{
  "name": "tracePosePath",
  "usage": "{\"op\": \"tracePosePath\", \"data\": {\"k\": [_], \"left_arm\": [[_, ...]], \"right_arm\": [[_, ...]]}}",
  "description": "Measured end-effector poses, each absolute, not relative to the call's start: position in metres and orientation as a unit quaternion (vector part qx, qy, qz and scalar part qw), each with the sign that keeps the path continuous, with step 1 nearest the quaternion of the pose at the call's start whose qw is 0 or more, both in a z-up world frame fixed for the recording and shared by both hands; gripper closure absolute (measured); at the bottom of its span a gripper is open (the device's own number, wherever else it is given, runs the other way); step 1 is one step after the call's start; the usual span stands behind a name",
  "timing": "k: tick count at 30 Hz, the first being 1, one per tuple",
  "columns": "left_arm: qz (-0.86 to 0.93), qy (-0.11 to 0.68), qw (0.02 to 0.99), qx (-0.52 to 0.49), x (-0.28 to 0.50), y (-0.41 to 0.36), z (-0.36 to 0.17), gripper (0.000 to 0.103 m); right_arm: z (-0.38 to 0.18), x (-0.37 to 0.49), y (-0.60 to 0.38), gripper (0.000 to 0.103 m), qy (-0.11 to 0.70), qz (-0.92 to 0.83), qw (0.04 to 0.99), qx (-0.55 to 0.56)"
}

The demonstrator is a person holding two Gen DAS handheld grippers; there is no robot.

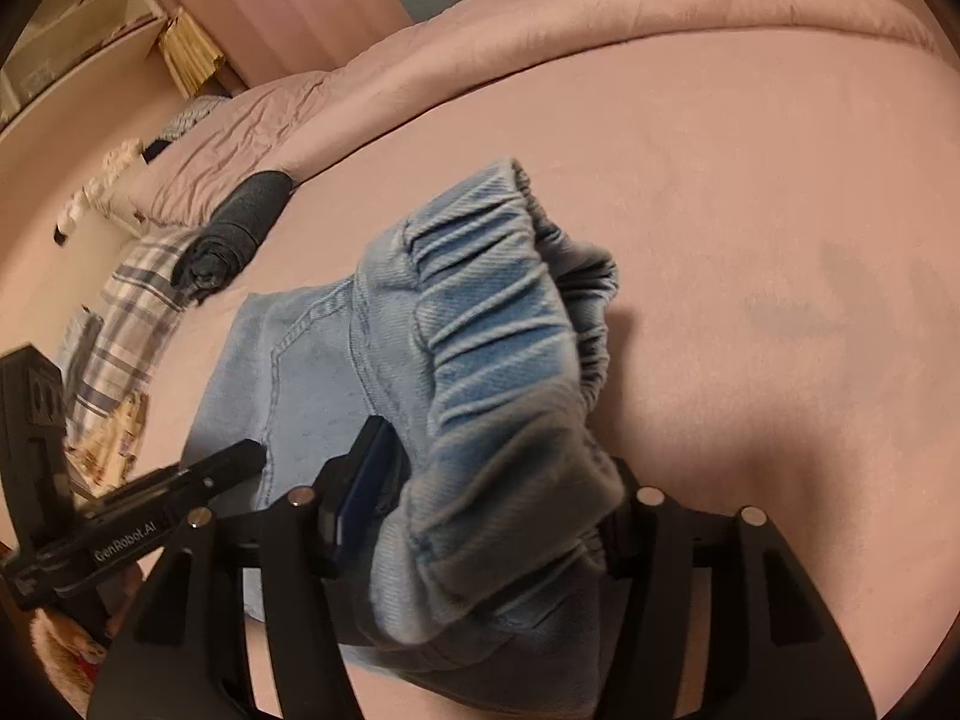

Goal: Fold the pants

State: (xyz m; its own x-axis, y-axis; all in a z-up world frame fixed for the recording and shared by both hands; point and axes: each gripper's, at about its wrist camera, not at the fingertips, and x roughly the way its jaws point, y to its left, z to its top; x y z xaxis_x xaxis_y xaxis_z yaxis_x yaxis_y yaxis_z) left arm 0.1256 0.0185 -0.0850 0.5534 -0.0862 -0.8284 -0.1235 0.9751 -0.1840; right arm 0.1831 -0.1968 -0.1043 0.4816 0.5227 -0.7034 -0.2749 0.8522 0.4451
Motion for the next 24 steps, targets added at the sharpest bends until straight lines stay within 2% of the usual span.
{"op": "tracePosePath", "data": {"k": [3,7,9,14,16,18,24], "left_arm": [[0.033,0.474,0.873,-0.111,0.121,0.022,-0.085,0.046],[0.041,0.476,0.869,-0.126,0.11,0.029,-0.085,0.041],[0.054,0.476,0.868,-0.127,0.099,0.032,-0.083,0.033],[0.053,0.476,0.862,-0.165,0.07,0.037,-0.071,0.033],[0.06,0.47,0.867,-0.154,0.058,0.032,-0.061,0.029],[0.077,0.455,0.877,-0.133,0.046,0.025,-0.048,0.019],[0.083,0.417,0.899,-0.1,0.017,0.009,-0.016,0.01]], "right_arm": [[-0.103,0.18,-0.196,0.037,0.449,0.221,0.857,0.121],[-0.101,0.172,-0.2,0.025,0.454,0.196,0.862,0.11],[-0.096,0.164,-0.206,0.021,0.452,0.174,0.869,0.099],[-0.081,0.146,-0.218,0.02,0.45,0.142,0.876,0.101],[-0.069,0.136,-0.219,0.02,0.441,0.135,0.883,0.089],[-0.055,0.124,-0.22,0.02,0.425,0.128,0.893,0.071],[-0.022,0.09,-0.228,0.017,0.381,0.141,0.911,0.068]]}}
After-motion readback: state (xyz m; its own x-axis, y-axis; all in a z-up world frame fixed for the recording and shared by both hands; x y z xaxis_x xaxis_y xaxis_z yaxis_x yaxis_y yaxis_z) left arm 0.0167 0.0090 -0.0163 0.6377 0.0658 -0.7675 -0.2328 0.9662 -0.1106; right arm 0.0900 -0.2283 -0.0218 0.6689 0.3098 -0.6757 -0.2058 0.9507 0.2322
